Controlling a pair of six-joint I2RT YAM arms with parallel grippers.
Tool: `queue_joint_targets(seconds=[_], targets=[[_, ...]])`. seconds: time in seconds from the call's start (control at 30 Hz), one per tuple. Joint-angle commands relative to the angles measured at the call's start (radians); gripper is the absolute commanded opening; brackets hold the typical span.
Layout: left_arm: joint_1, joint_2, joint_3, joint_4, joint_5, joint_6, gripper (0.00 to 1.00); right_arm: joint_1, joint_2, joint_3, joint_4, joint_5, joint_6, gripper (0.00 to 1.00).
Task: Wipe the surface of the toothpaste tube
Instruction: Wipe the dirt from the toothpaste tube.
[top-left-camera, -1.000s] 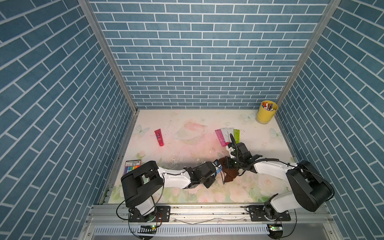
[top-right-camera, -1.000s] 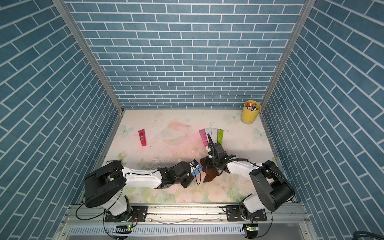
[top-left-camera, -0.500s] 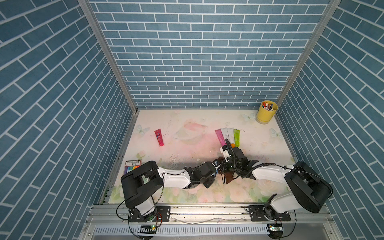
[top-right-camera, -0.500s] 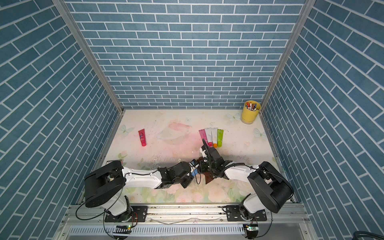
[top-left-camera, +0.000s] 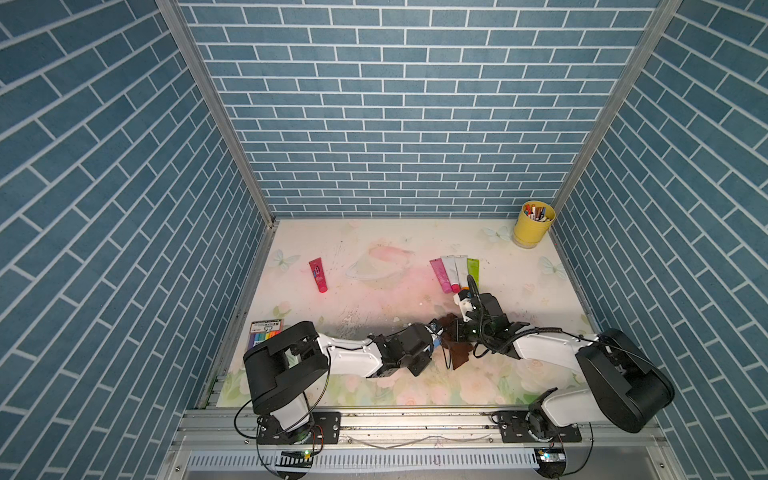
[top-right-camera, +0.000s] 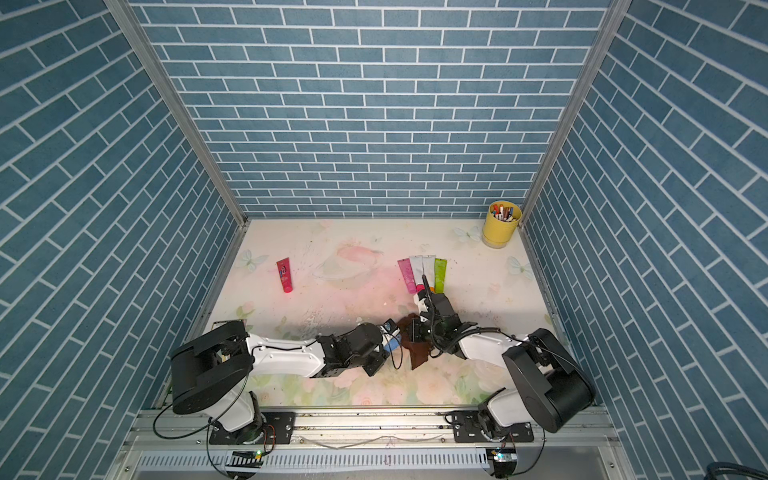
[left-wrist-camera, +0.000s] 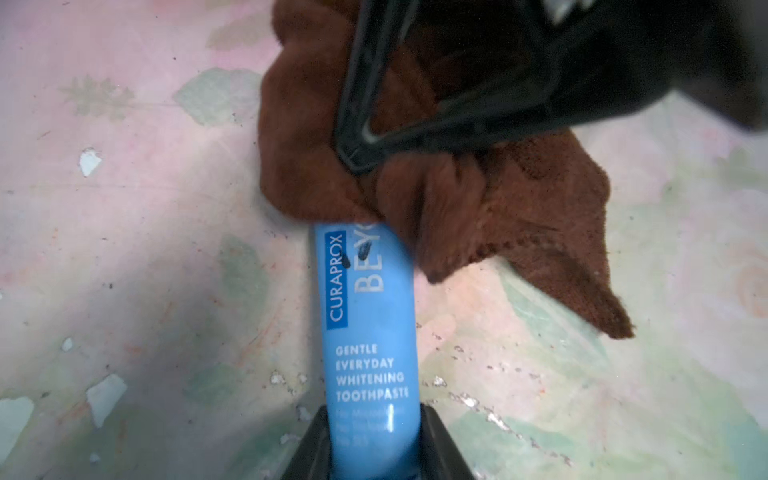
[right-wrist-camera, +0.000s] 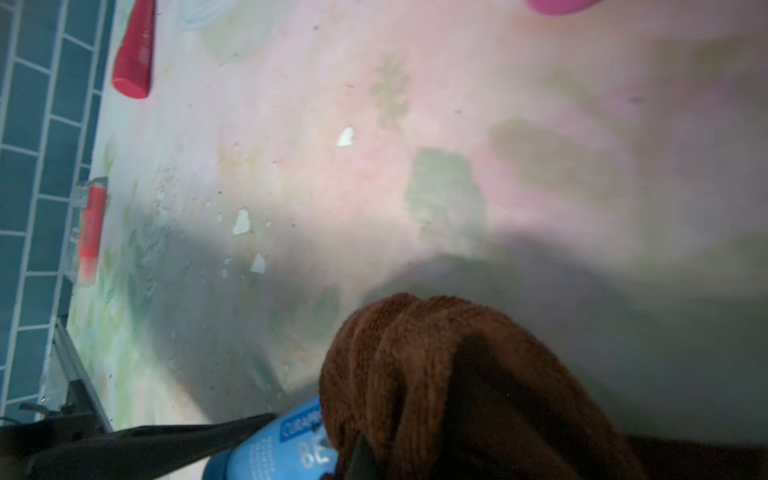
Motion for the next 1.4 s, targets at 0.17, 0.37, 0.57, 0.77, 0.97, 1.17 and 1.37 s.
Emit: queue_joint_targets(seconds=[0.17, 0.37, 0.57, 0.77, 0.97, 1.17, 1.37], targets=[[-0.008, 0.005, -0.011, 0.021, 0.029, 0.012, 0.06, -0.043, 0.042, 0.009, -0.163, -0.027, -0.016, 0.00], [-0.009, 0.019, 0.001, 0.018, 0.032, 0.016, 0.05, 0.129, 0.044, 0.037, -0.165, -0.125, 0.002, 0.00], [-0.009, 0.028, 0.015, 0.017, 0.041, 0.020, 0.05, 0.241, 0.052, 0.033, -0.092, -0.210, 0.047, 0.00], [-0.010, 0.023, 0.010, 0.022, 0.044, 0.021, 0.04, 0.248, 0.083, 0.040, -0.061, -0.238, 0.050, 0.00], [-0.008, 0.014, 0.002, 0.027, 0.047, 0.021, 0.03, 0.131, 0.128, 0.026, -0.104, -0.116, 0.056, 0.00], [-0.012, -0.020, -0.022, 0.039, 0.040, 0.017, 0.02, -0.018, 0.101, 0.035, -0.194, 0.064, 0.018, 0.00], [-0.015, -0.041, -0.039, 0.045, 0.036, 0.013, 0.02, -0.045, 0.048, 0.082, -0.308, 0.175, -0.021, 0.00]])
